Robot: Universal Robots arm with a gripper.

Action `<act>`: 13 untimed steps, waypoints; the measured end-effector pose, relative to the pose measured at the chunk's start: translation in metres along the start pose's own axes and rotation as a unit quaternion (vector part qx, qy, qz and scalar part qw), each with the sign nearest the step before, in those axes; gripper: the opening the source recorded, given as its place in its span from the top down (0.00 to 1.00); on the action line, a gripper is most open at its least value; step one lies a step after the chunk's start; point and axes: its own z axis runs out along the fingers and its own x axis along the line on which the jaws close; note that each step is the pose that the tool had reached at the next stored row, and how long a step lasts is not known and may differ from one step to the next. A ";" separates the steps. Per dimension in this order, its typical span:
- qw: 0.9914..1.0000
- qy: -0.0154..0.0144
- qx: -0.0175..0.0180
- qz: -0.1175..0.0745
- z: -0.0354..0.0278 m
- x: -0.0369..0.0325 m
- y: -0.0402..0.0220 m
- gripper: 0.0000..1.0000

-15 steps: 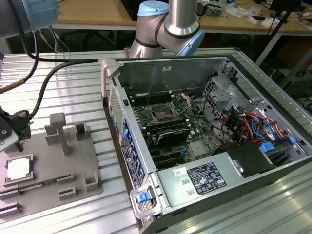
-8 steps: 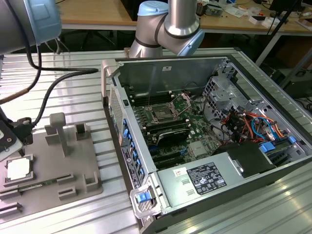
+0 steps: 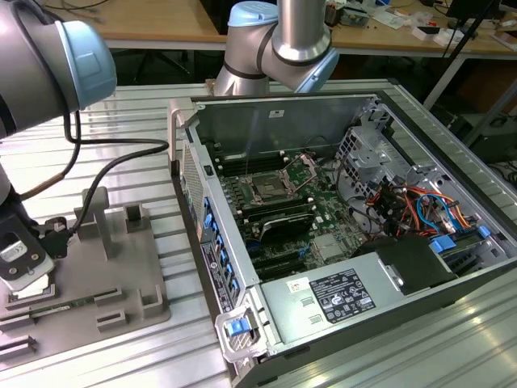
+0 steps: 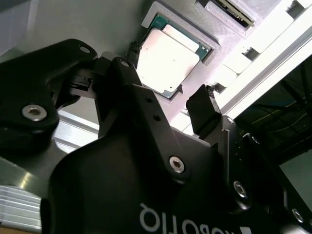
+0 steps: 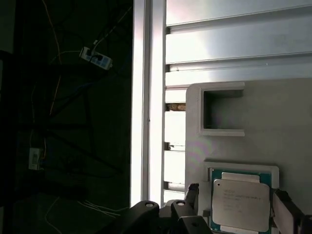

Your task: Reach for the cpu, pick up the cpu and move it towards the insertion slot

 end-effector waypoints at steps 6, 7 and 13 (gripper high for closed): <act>1.000 0.000 0.005 0.000 0.0031 -0.0034 -0.0003 0.34; 1.000 0.000 0.005 0.000 0.0034 -0.0034 -0.0003 0.34; 1.000 0.001 0.005 0.000 0.0101 -0.0036 -0.0007 0.34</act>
